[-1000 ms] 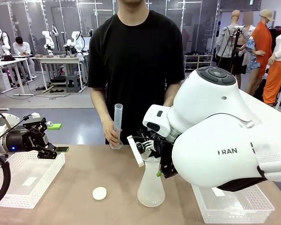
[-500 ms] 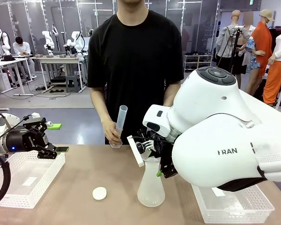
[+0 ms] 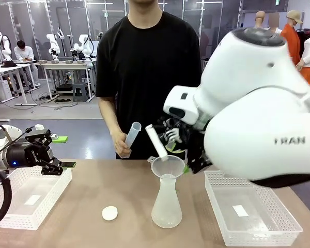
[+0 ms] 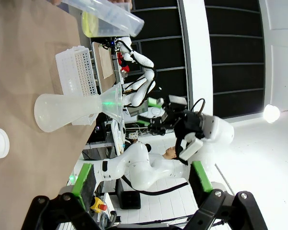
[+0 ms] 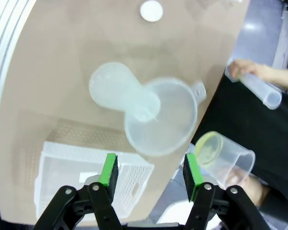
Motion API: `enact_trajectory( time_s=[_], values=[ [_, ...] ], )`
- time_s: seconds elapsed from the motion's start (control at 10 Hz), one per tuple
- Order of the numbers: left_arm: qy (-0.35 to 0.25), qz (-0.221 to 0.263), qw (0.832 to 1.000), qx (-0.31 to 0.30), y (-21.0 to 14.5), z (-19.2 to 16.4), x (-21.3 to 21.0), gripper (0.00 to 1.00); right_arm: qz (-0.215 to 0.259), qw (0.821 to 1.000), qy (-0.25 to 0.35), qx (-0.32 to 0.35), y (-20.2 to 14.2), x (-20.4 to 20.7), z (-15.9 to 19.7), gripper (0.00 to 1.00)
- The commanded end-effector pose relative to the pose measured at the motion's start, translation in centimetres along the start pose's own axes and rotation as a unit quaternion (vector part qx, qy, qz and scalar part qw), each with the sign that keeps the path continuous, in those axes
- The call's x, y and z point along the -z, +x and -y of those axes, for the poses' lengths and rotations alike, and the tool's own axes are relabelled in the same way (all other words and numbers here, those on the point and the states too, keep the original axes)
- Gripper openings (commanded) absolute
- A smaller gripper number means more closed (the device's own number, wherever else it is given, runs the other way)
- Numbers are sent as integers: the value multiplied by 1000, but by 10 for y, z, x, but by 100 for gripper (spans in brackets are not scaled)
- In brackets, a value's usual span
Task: Prepare the solutions needed for the experiment.
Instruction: Once the solution is in the Big flask , pick up the Plastic Funnel and place it back into the right Organizing basket.
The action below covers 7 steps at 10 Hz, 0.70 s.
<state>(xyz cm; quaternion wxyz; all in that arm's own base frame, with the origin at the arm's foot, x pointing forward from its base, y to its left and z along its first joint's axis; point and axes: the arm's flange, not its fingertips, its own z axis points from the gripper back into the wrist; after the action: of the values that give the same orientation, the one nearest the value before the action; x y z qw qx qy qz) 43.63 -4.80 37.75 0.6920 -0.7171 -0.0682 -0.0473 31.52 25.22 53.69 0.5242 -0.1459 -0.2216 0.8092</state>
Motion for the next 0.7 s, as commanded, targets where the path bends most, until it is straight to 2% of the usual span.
enact_trajectory(
  time_s=[0.0, 0.1, 0.2, 0.3, 0.4, 0.5, 0.6],
  values=[
    [-5, 4, 1000, 2, 1, 2, 1, 100, -13, 996, 31, 79, -35, 2, 14, 69],
    [-5, 4, 1000, 2, 1, 2, 1, 100, -39, 988, 44, 140, -59, 8, 21, 69],
    [-5, 4, 1000, 2, 1, 2, 1, 100, -52, 972, 56, 222, -84, 18, 24, 69],
    [-5, 4, 1000, 2, 1, 2, 1, 100, -59, 957, 73, 276, -101, 25, 22, 69],
    [-5, 4, 1000, 2, 1, 2, 1, 100, -73, 949, 83, 295, -112, 28, 19, 69],
    [-5, 4, 1000, 2, 1, 2, 1, 100, -67, 949, 67, 299, -116, 28, 17, 69],
    [-5, 4, 1000, 2, 1, 2, 1, 100, -69, 962, 78, 253, -123, 29, 13, 69]
  ],
)
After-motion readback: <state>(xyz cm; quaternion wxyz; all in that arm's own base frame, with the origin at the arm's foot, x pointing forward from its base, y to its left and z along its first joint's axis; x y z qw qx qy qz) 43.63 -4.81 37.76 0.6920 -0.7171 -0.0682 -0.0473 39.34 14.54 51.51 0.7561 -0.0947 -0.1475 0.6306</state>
